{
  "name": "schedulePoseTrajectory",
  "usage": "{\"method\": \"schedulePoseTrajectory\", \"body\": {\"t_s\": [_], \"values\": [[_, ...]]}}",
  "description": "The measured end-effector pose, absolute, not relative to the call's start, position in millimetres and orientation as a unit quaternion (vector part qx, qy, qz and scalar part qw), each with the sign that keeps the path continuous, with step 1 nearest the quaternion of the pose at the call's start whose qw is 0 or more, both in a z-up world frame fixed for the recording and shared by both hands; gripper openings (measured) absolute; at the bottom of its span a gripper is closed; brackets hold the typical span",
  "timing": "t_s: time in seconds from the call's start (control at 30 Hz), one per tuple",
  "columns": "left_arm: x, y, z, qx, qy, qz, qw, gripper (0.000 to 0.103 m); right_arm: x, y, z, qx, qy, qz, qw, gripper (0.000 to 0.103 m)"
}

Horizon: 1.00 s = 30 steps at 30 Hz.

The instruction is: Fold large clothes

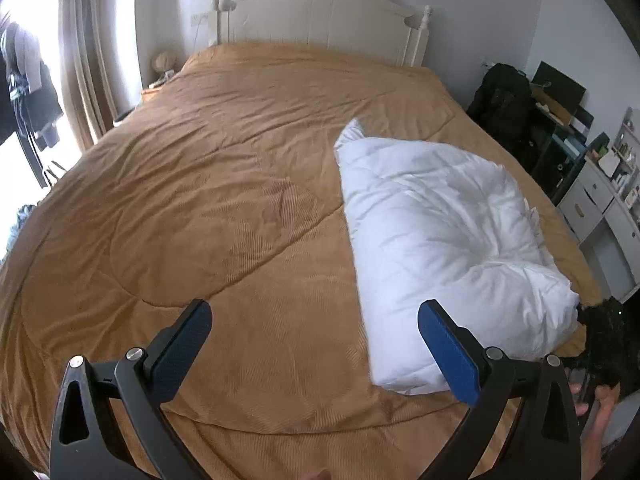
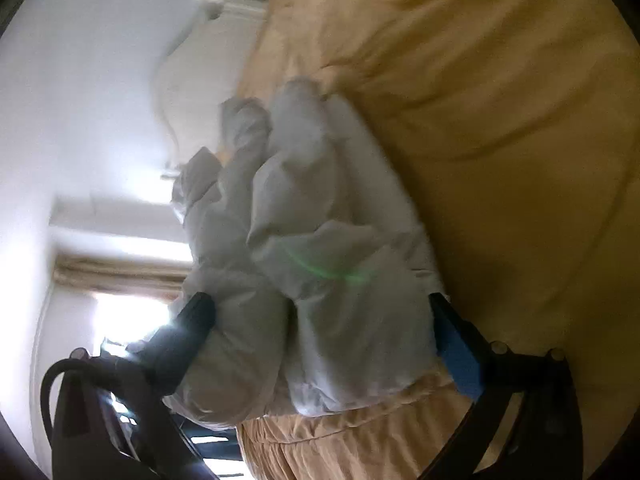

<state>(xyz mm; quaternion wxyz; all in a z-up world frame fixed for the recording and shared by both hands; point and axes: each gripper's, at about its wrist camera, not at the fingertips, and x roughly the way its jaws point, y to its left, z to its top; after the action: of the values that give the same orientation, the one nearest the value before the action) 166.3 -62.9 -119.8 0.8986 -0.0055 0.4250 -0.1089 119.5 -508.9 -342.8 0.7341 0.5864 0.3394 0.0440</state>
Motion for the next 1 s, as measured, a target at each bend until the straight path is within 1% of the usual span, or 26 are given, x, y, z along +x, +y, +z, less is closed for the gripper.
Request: {"method": "schedulePoseTrajectory", "body": {"t_s": [0.1, 0.17, 0.2, 0.3, 0.4, 0.47, 0.53, 0.57, 0.63, 0.7, 0.77, 0.9, 0.97, 1.0], "values": [[171.1, -74.7, -123.5, -0.018, 0.428, -0.139, 0.893, 0.103, 118.1, -495.7, -328.5, 0.545, 0.346, 0.058, 0.762, 0.103], [176.7, -104.3, -122.4, -0.006, 0.420, -0.169, 0.892, 0.103, 113.3, -492.1, -322.7, 0.526, 0.345, 0.059, 0.775, 0.103], [182.2, -121.1, -123.6, 0.006, 0.424, -0.173, 0.889, 0.103, 111.3, -492.4, -323.3, 0.526, 0.345, 0.056, 0.775, 0.103], [205.2, -184.7, -136.7, 0.048, 0.471, -0.199, 0.858, 0.103, 104.4, -500.7, -327.1, 0.548, 0.337, 0.052, 0.764, 0.103], [220.8, -227.8, -157.1, 0.094, 0.478, -0.177, 0.855, 0.103, 93.3, -510.8, -323.4, 0.558, 0.326, 0.040, 0.762, 0.103], [222.9, -244.4, -174.5, 0.101, 0.494, -0.182, 0.844, 0.103, 80.3, -522.5, -297.6, 0.555, 0.304, 0.041, 0.773, 0.103], [211.3, -259.6, -183.6, 0.131, 0.469, -0.173, 0.856, 0.103, 78.6, -526.1, -261.1, 0.553, 0.275, 0.082, 0.782, 0.103], [204.3, -264.3, -184.2, 0.140, 0.456, -0.174, 0.862, 0.103, 87.1, -523.8, -233.4, 0.538, 0.263, 0.115, 0.793, 0.103], [192.2, -267.0, -184.1, 0.146, 0.447, -0.184, 0.863, 0.103, 114.3, -513.2, -192.2, 0.516, 0.260, 0.171, 0.798, 0.103], [182.3, -262.8, -182.7, 0.142, 0.445, -0.194, 0.863, 0.103, 155.6, -498.9, -169.2, 0.513, 0.282, 0.225, 0.779, 0.103], [175.6, -257.4, -181.5, 0.140, 0.441, -0.205, 0.863, 0.103, 213.3, -485.4, -172.5, 0.518, 0.325, 0.266, 0.745, 0.103], [168.5, -259.1, -182.9, 0.147, 0.436, -0.208, 0.863, 0.103, 291.5, -461.8, -222.0, 0.497, 0.440, 0.277, 0.695, 0.103], [161.7, -265.8, -185.8, 0.153, 0.431, -0.218, 0.862, 0.103, 309.1, -464.9, -249.8, 0.457, 0.486, 0.203, 0.717, 0.103], [157.2, -273.8, -187.7, 0.167, 0.424, -0.221, 0.862, 0.103, 314.8, -475.2, -267.1, 0.461, 0.499, 0.179, 0.711, 0.101]]}}
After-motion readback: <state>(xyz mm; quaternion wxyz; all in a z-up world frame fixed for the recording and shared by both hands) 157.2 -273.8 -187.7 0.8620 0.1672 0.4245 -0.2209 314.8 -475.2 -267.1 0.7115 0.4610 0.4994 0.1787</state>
